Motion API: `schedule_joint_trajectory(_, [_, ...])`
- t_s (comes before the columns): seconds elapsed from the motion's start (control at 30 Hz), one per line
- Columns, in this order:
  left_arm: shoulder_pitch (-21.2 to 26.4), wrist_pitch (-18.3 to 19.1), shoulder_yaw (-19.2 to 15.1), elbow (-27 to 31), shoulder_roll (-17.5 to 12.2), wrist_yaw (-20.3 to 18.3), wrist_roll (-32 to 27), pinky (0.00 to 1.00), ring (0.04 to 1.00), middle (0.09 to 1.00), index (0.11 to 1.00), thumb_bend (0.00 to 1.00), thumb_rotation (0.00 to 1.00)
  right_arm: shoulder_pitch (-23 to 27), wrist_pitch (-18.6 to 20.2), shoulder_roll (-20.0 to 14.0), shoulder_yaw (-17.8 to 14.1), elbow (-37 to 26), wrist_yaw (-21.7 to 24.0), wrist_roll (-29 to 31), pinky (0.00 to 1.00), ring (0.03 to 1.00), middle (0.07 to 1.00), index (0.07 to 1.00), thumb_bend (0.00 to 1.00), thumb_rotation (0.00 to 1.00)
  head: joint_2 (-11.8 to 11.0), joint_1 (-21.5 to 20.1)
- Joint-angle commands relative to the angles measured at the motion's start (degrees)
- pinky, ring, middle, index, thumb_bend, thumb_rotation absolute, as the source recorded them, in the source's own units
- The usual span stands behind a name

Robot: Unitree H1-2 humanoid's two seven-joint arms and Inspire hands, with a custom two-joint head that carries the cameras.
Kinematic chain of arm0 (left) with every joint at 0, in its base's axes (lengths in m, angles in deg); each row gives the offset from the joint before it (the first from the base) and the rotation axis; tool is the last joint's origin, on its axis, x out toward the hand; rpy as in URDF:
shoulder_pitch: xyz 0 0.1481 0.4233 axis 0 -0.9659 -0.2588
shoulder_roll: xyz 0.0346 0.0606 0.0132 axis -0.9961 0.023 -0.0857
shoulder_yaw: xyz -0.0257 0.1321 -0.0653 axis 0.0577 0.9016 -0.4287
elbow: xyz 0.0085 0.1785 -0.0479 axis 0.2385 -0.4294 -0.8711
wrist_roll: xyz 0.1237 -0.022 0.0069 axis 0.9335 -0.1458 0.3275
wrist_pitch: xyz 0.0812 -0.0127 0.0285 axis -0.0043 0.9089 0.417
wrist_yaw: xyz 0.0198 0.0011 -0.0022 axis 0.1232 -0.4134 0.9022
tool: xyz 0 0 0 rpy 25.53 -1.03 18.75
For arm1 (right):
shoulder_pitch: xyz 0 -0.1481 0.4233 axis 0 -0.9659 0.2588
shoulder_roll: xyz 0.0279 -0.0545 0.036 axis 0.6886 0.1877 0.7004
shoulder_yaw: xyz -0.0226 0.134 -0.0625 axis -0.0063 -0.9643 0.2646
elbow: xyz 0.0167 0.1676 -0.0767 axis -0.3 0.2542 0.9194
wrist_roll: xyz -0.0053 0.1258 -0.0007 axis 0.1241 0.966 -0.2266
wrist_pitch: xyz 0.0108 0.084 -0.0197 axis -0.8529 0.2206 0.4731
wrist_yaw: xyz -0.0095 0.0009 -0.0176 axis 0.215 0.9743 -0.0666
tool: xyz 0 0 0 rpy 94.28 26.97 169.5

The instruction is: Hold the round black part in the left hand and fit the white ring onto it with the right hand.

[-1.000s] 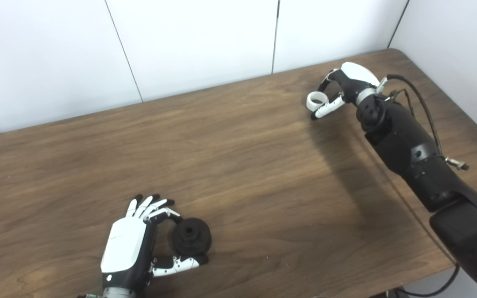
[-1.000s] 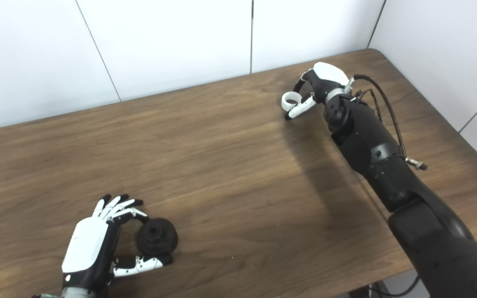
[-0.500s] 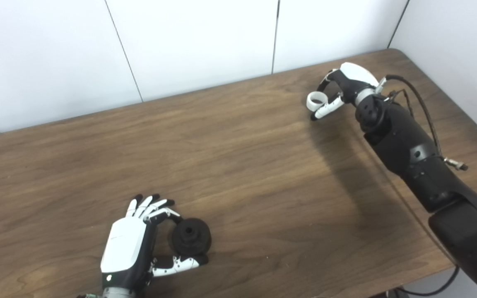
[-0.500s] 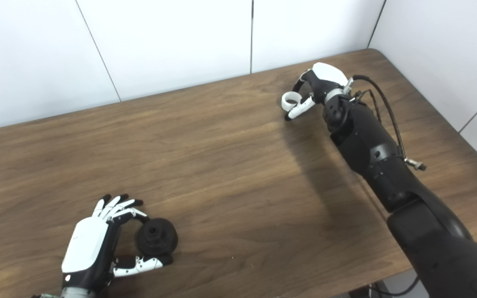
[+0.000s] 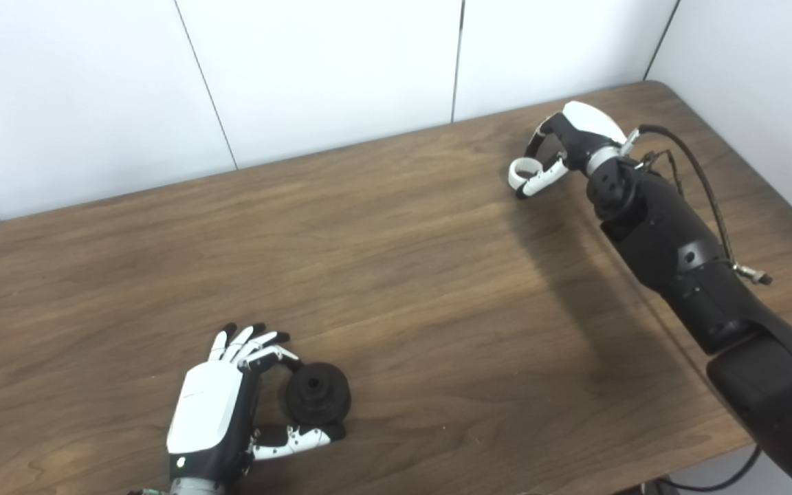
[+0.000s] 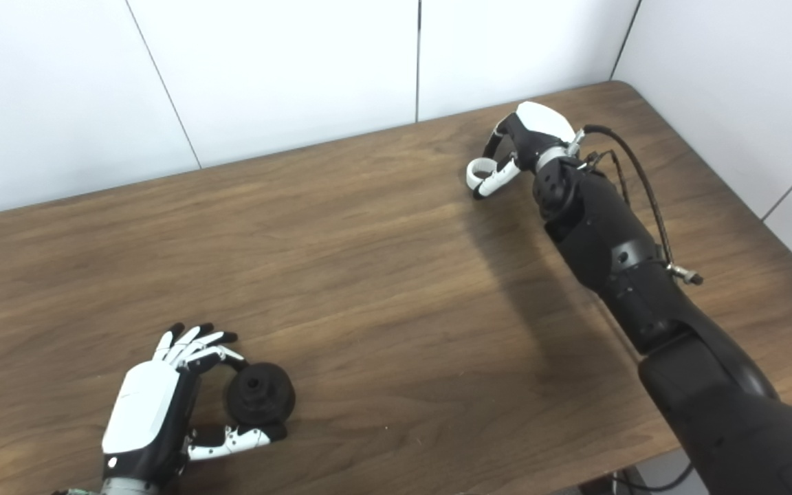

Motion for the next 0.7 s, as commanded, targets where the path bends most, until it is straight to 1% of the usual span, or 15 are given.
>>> schedule_joint_trajectory(0.0, [-1.33,1.39,-0.38,0.45,-1.39,-1.54,1.69,1.00,0.907,0.805,0.482,0.52,0.05,1.78,-1.13,-1.36,-0.87,-1.55,-1.55,0.01,0.96,0.974,0.870,0.489,0.52,0.13,0.04,-0.06])
schedule_joint_trajectory(0.43, [-1.40,1.87,-0.43,0.95,-1.05,-1.96,1.89,1.00,0.908,0.803,0.482,0.52,0.05,0.63,-1.87,-1.65,-1.19,-2.57,-1.83,0.35,0.92,0.959,0.858,0.488,0.52,0.13,0.33,0.31])
schedule_joint_trajectory(0.53, [-1.37,2.87,-0.35,1.61,-0.90,-3.37,2.18,1.00,0.917,0.812,0.482,0.52,0.05,0.28,-2.10,-2.07,-0.76,-4.71,-0.49,0.41,0.96,0.966,0.867,0.489,0.52,0.13,0.38,0.50])
schedule_joint_trajectory(0.67, [-1.28,2.05,-0.25,1.07,-0.95,-2.62,2.08,1.00,0.912,0.807,0.482,0.52,0.05,0.35,-1.45,-2.63,1.11,-9.70,3.34,-0.64,0.97,0.966,0.870,0.488,0.52,0.13,0.58,1.15])
